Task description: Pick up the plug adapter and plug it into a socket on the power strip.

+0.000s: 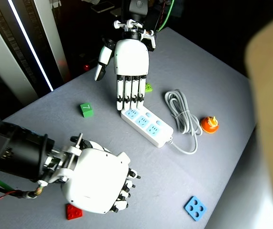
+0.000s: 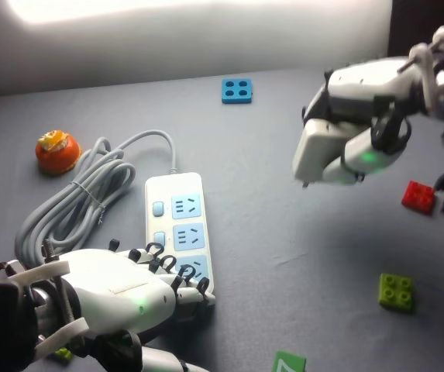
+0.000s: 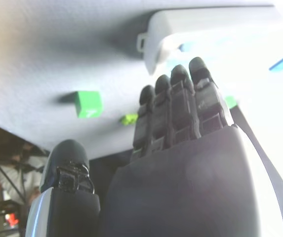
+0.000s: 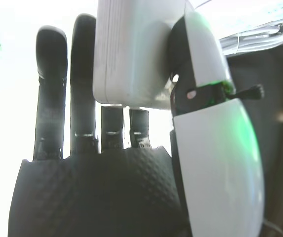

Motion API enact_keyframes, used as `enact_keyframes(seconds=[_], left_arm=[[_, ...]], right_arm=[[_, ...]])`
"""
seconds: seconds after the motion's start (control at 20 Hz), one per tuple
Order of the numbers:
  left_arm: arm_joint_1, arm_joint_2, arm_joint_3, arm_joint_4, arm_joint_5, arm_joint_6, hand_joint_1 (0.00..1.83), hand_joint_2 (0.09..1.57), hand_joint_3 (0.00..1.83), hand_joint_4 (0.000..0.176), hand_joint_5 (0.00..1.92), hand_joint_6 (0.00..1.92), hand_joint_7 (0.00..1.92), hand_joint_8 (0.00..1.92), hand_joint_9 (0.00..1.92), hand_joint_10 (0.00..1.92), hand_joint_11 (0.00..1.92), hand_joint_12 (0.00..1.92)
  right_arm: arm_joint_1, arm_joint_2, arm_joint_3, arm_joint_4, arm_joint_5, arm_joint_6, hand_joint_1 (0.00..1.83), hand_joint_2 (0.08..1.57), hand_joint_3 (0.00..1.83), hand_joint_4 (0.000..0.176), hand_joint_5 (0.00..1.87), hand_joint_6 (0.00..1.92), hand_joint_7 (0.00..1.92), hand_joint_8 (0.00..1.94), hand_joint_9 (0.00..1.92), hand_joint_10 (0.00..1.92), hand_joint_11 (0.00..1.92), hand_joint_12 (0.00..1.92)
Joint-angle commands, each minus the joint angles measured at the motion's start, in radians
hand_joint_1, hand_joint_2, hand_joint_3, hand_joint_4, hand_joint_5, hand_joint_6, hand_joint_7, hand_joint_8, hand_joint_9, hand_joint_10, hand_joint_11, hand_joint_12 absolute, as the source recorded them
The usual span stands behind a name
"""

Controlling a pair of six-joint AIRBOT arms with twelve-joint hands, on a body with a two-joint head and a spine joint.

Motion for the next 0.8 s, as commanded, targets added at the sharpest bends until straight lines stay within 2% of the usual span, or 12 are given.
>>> enact_keyframes(seconds=[0.0, 0.1, 0.2, 0.35, 0.5, 0.55, 0.65, 0.75], left_arm=[[-0.004, -0.002, -0.004, 0.022, 0.011, 0.001, 0.0, 1.25, 0.0, 0.0, 0.13, 0.0, 0.13, 0.0, 0.13, 0.0, 0.0, 0.29], [0.0, -0.005, -0.006, 0.022, 0.008, 0.001, 0.0, 1.26, 0.0, 0.0, 0.13, 0.0, 0.14, 0.0, 0.13, 0.0, 0.0, 0.31], [0.005, -0.009, -0.007, 0.022, 0.004, 0.001, 0.0, 1.25, 0.0, 0.0, 0.1, 0.0, 0.11, 0.0, 0.11, 0.0, 0.0, 0.27], [0.008, -0.012, -0.003, 0.023, -0.001, 0.002, 0.0, 1.25, 0.0, 0.0, 0.16, 0.0, 0.15, 0.0, 0.15, 0.0, 0.0, 0.38], [0.008, -0.014, 0.003, 0.023, -0.006, 0.002, 0.0, 1.26, 0.0, 0.0, 0.14, 0.0, 0.14, 0.0, 0.14, 0.0, 0.0, 0.36], [0.008, -0.014, 0.005, 0.023, -0.008, 0.002, 0.0, 1.26, 0.0, 0.0, 0.14, 0.0, 0.13, 0.0, 0.12, 0.0, 0.0, 0.34], [0.008, -0.013, 0.004, 0.023, -0.007, 0.002, 0.0, 1.25, 0.0, 0.0, 0.14, 0.0, 0.13, 0.0, 0.13, 0.0, 0.0, 0.32], [0.01, -0.018, 0.001, 0.022, 0.001, 0.001, 0.0, 1.25, 0.0, 0.0, 0.13, 0.0, 0.13, 0.0, 0.13, 0.0, 0.0, 0.32]], right_arm=[[0.026, 0.01, -0.015, -0.011, 0.009, -0.04, 1.21, 1.17, 0.0, 0.0, 0.92, 0.96, 0.86, 1.34, 0.7, 1.18, 0.49, 1.68], [0.046, 0.025, -0.044, -0.011, -0.033, -0.079, 1.2, 1.18, 0.0, 0.0, 0.88, 1.0, 0.86, 1.34, 0.69, 1.19, 0.49, 1.68], [0.073, 0.042, -0.077, -0.011, -0.091, -0.078, 1.21, 1.17, 0.0, 0.0, 0.89, 0.99, 0.87, 1.33, 0.71, 1.18, 0.52, 1.66], [0.116, 0.038, -0.114, -0.011, -0.18, -0.095, 1.2, 1.19, 0.0, 0.0, 0.84, 1.06, 0.85, 1.36, 0.7, 1.2, 0.51, 1.69], [0.137, 0.016, -0.145, -0.012, -0.233, -0.095, 1.21, 1.17, 0.0, 0.0, 0.88, 1.0, 0.89, 1.31, 0.74, 1.18, 0.56, 1.64], [0.139, 0.006, -0.151, -0.012, -0.25, -0.091, 1.2, 1.18, 0.0, 0.0, 0.86, 1.05, 0.86, 1.34, 0.73, 1.19, 0.55, 1.65], [0.141, -0.016, -0.155, -0.013, -0.27, -0.075, 1.21, 1.17, 0.0, 0.0, 0.9, 0.97, 0.88, 1.32, 0.74, 1.21, 0.55, 1.68], [0.145, -0.05, -0.154, -0.015, -0.281, -0.097, 1.21, 1.17, 0.0, 0.0, 0.91, 0.96, 0.88, 1.32, 0.73, 1.21, 0.55, 1.69]])
